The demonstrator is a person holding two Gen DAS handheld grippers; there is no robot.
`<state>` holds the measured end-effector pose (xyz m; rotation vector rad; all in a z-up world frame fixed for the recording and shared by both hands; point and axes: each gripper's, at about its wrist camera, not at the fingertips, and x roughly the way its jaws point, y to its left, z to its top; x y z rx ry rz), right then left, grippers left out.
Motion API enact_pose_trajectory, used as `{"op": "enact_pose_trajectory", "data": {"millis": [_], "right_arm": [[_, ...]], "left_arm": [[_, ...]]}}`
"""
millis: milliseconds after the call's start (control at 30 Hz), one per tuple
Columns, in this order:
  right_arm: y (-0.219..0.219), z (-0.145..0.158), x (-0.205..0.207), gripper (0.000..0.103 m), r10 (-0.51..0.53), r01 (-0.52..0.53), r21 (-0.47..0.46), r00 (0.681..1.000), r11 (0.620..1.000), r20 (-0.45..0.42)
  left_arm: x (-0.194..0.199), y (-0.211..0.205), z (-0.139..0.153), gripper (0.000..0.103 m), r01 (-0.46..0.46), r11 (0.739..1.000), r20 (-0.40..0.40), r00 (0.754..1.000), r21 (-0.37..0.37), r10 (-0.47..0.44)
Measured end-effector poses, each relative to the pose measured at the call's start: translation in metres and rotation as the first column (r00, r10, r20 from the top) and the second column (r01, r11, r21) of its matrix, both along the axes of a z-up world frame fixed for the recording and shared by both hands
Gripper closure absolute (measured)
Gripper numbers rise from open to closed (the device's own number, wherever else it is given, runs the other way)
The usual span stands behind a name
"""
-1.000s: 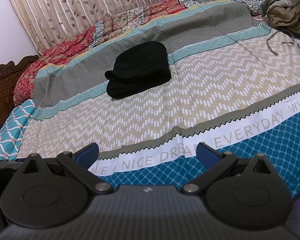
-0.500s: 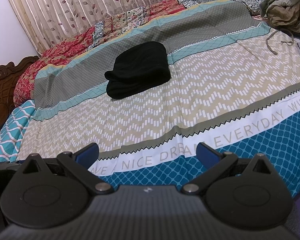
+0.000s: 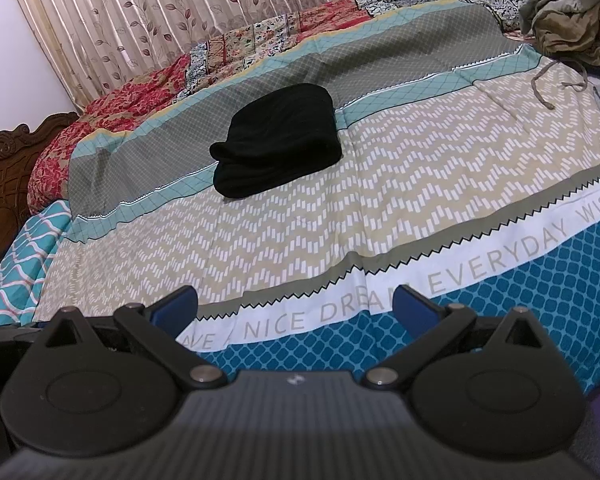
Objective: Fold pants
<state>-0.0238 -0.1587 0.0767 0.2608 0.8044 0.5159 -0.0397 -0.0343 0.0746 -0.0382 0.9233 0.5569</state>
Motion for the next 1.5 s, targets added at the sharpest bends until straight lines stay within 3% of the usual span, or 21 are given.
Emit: {"op": "enact_pose_trajectory", "data": {"millis": [1500], "right_arm": [[0.0015,0.0003,-0.0022,0.000,-0.008,0.008,0.006,1.000,1.000,0.000]], "left_arm": [[0.0008,0.0075,-0.0010,0.000,0.010,1.000,-0.012,1.000,0.022,-0.010]]}}
